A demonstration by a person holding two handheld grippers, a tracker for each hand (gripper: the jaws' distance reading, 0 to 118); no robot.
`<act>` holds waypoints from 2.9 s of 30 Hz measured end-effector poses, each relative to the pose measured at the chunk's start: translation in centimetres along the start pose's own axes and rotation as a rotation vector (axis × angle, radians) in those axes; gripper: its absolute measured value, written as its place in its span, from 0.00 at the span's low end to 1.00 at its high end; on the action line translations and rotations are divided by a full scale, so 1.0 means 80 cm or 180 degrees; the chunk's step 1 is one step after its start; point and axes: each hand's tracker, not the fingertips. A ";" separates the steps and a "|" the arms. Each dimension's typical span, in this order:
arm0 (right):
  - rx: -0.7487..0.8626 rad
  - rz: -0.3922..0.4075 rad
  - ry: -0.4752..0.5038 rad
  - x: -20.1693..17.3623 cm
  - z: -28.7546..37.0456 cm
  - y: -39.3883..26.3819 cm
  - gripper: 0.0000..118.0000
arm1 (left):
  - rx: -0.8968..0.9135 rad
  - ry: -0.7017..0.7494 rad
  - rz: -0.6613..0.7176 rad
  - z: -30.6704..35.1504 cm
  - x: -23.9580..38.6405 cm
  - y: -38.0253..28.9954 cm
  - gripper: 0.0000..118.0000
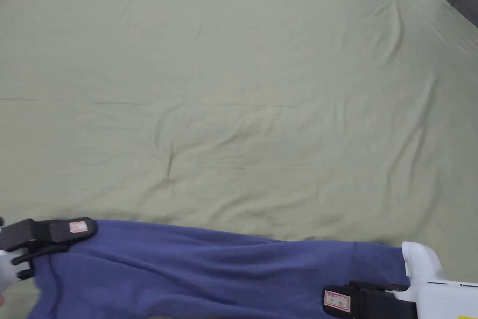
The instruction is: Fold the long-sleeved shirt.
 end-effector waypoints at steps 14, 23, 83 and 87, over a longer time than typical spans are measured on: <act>-0.0040 0.0143 -0.0271 -0.017 -0.009 0.001 0.00 | 0.0504 0.0765 -0.0211 0.043 0.051 0.013 0.00; 0.0129 0.0034 -0.0602 -0.009 0.021 -0.001 0.00 | -0.0038 0.1356 -0.0789 -0.199 0.144 -0.107 0.00; -0.0277 -0.0087 -0.0677 0.023 -0.095 0.035 0.00 | -0.0611 0.1913 -0.1440 -0.215 0.079 -0.147 0.00; -0.0504 -0.0242 -0.0995 0.064 -0.128 0.025 0.00 | -0.0640 0.1940 -0.1329 -0.204 0.063 -0.151 0.00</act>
